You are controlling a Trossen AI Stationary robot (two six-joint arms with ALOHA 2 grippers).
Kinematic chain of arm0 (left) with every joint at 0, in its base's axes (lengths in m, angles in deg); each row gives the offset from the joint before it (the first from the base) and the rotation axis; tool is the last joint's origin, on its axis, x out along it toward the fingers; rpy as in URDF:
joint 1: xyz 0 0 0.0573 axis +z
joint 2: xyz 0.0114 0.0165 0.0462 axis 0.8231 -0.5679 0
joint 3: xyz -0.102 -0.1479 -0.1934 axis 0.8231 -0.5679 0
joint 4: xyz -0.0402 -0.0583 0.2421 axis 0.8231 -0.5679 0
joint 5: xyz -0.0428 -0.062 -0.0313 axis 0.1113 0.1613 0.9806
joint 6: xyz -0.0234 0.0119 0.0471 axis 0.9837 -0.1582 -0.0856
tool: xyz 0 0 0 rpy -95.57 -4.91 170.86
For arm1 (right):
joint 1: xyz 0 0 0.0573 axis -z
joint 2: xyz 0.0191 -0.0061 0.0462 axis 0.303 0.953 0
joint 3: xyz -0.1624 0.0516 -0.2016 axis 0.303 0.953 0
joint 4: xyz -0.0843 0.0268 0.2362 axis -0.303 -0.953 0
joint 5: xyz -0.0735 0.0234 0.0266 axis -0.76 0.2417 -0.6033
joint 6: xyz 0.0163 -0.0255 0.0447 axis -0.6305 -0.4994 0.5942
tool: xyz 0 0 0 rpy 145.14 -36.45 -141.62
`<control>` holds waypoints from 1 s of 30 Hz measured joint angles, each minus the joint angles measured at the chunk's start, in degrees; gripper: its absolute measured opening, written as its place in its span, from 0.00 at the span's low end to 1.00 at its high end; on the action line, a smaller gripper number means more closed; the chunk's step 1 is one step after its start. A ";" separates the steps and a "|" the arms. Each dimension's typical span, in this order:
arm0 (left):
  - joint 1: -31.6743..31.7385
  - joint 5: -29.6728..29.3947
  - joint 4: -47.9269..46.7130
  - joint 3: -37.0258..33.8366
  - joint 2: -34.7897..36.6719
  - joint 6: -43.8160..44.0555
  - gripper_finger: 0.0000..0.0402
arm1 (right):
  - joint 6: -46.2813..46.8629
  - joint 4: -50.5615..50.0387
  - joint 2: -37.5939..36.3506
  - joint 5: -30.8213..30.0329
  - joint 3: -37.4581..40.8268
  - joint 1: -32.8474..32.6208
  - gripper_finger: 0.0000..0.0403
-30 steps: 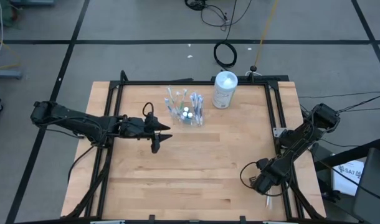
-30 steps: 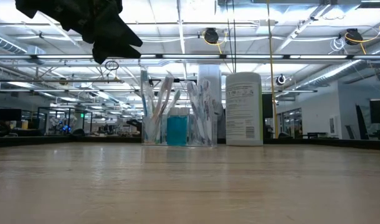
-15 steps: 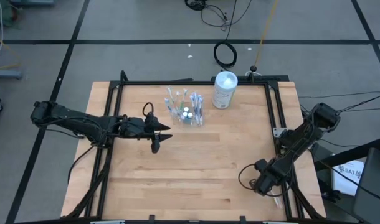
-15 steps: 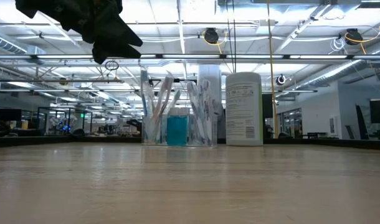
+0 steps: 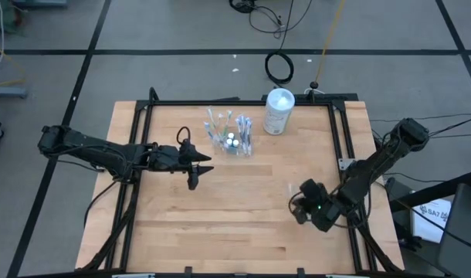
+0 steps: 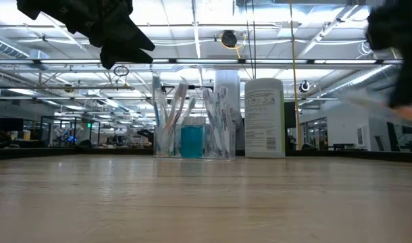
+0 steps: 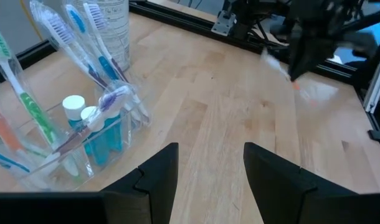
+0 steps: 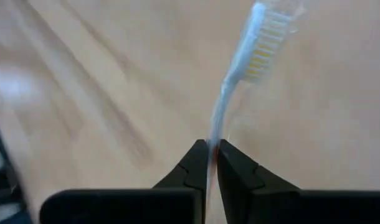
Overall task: Pick & Place toothbrushing station
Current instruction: Put the orange toothbrush in the right compartment of the transparent organizer
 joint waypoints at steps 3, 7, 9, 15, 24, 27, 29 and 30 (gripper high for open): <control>0.00 -0.04 0.00 0.00 0.01 -0.26 0.47 | -14.03 7.67 -0.99 -10.75 0.04 2.64 0.03; 0.01 -1.64 0.00 0.00 0.01 -0.32 0.47 | -36.84 22.19 -0.72 -21.92 -0.02 7.53 0.04; 0.01 -2.42 0.00 0.00 -0.01 -0.26 0.47 | -48.26 31.87 0.05 -25.35 -0.02 10.86 0.04; 0.01 -2.45 -0.04 0.00 -0.01 -0.30 0.47 | -83.79 64.26 4.04 -21.19 -0.05 22.47 0.04; 0.00 -2.45 -0.04 0.00 -0.01 -0.29 0.47 | -98.74 83.21 14.75 -6.88 -0.11 37.80 0.04; 0.01 -2.45 -0.04 0.00 -0.01 -0.30 0.47 | -98.68 82.81 18.17 -6.97 -0.11 41.59 0.04; 0.01 -2.45 -0.04 0.00 -0.01 -0.33 0.47 | -98.62 83.16 19.94 -6.94 -0.11 43.51 0.04; 0.01 -2.45 -0.06 0.00 -0.01 -0.35 0.47 | -98.59 83.35 20.63 -6.94 -0.11 44.32 0.04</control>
